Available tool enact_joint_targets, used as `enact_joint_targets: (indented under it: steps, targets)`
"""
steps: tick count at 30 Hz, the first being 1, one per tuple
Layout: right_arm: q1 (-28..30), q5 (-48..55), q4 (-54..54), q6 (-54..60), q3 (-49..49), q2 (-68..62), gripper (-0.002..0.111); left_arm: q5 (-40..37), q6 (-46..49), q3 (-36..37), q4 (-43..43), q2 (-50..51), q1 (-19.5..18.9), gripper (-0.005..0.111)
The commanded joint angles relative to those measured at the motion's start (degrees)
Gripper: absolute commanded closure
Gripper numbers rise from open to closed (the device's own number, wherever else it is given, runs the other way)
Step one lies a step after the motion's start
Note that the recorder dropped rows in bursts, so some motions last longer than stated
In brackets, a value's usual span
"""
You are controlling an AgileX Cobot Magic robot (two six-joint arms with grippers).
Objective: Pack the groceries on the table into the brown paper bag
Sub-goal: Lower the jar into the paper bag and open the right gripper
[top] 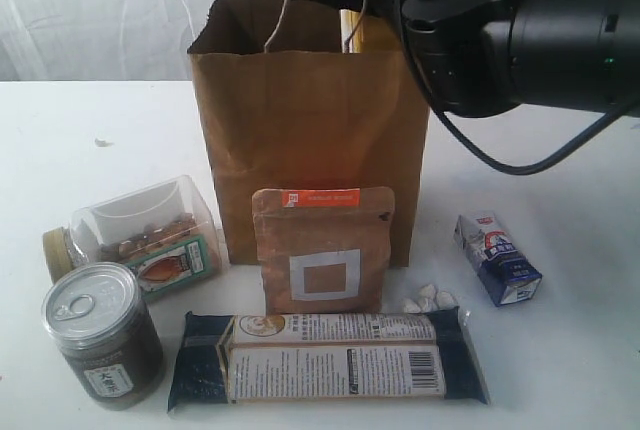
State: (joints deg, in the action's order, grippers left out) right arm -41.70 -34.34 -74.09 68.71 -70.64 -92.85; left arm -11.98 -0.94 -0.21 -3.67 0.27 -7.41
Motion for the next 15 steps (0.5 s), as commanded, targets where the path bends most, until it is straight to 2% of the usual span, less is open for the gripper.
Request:
enact_joint_targets:
  steps: [1, 15]
  targets:
    - [0.12, -2.48, -4.91, 0.69, -0.60, 1.16, 0.065, 0.03, 0.10, 0.21, 0.14, -0.27, 0.13, 0.107]
    - [0.12, -3.37, -8.49, 0.57, -0.60, 1.16, 0.065, 0.03, 0.10, 0.21, 0.14, -0.27, 0.13, 0.107]
